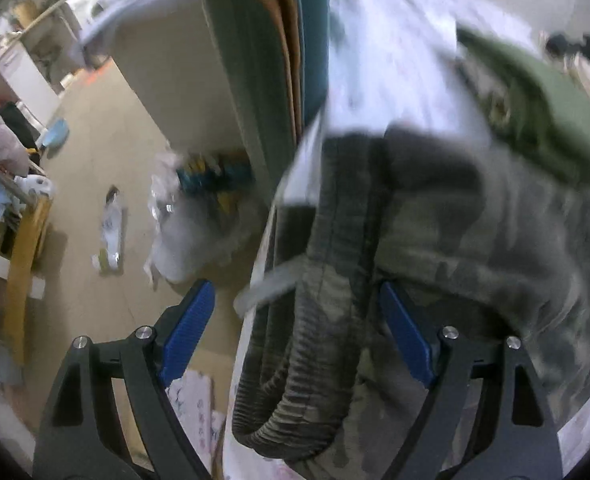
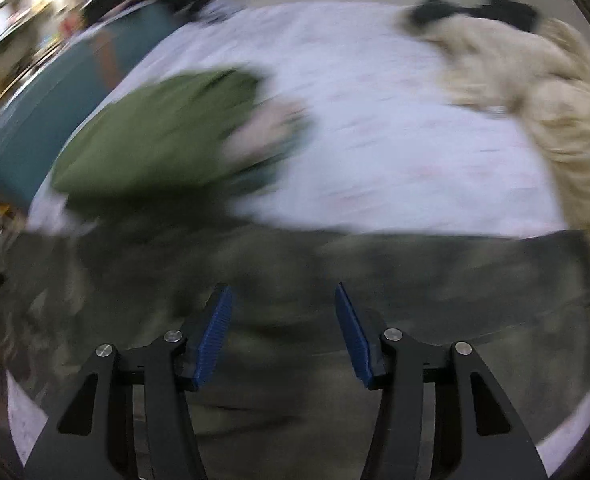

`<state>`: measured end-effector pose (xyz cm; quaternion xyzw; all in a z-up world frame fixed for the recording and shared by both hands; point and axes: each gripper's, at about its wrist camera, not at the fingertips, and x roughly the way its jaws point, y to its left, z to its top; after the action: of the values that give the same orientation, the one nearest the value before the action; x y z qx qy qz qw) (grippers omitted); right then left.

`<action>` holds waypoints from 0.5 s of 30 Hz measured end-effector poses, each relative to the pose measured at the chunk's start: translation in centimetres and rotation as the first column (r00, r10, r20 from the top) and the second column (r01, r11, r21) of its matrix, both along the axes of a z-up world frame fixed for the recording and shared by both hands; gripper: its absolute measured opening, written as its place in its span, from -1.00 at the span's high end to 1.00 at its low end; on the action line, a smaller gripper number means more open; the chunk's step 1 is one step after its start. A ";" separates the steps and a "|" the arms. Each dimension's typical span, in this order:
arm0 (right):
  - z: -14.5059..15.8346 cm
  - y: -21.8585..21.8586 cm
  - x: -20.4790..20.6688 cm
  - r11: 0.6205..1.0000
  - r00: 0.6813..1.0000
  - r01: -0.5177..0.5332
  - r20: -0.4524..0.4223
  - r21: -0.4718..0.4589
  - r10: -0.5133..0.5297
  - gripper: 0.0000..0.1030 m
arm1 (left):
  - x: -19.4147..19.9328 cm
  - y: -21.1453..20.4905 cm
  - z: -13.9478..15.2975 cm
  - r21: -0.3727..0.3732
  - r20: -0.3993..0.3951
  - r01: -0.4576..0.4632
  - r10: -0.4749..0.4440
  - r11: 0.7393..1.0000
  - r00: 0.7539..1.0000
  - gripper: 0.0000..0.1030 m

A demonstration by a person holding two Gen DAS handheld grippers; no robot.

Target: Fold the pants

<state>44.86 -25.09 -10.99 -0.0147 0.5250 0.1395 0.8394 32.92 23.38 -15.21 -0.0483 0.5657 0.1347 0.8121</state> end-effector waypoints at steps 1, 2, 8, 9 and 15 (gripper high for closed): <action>-1.2 2.1 -0.4 1.000 1.000 -0.014 -0.004 -0.011 0.014 -0.03 | 0.1 0.1 -0.8 0.012 -0.044 0.006 -0.006 1.000 0.999 -0.60; -2.2 3.5 -0.6 1.000 1.000 -0.015 -0.010 -0.027 0.014 -0.02 | 0.3 0.2 -1.1 0.000 -0.060 0.006 -0.006 1.000 0.998 -0.60; -8.4 6.6 0.8 0.977 0.988 0.105 -0.089 -0.187 -0.123 -0.03 | -1.3 2.5 1.2 -0.165 0.054 0.024 -0.015 0.986 0.998 -0.60; -7.8 7.2 0.9 0.972 0.988 0.100 -0.093 -0.215 -0.122 -0.08 | -1.8 3.0 1.4 -0.179 0.068 0.041 -0.029 0.983 0.997 -0.60; 0.7 16.3 0.4 0.967 0.982 -0.165 -0.056 0.195 0.179 -0.31 | -4.6 6.6 2.9 -0.080 0.172 0.154 -0.139 0.985 0.975 -0.72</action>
<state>45.24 -8.76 -10.30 0.0249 0.5364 0.2616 0.8020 28.33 30.02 -12.29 -0.0551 0.5038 0.0436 0.8609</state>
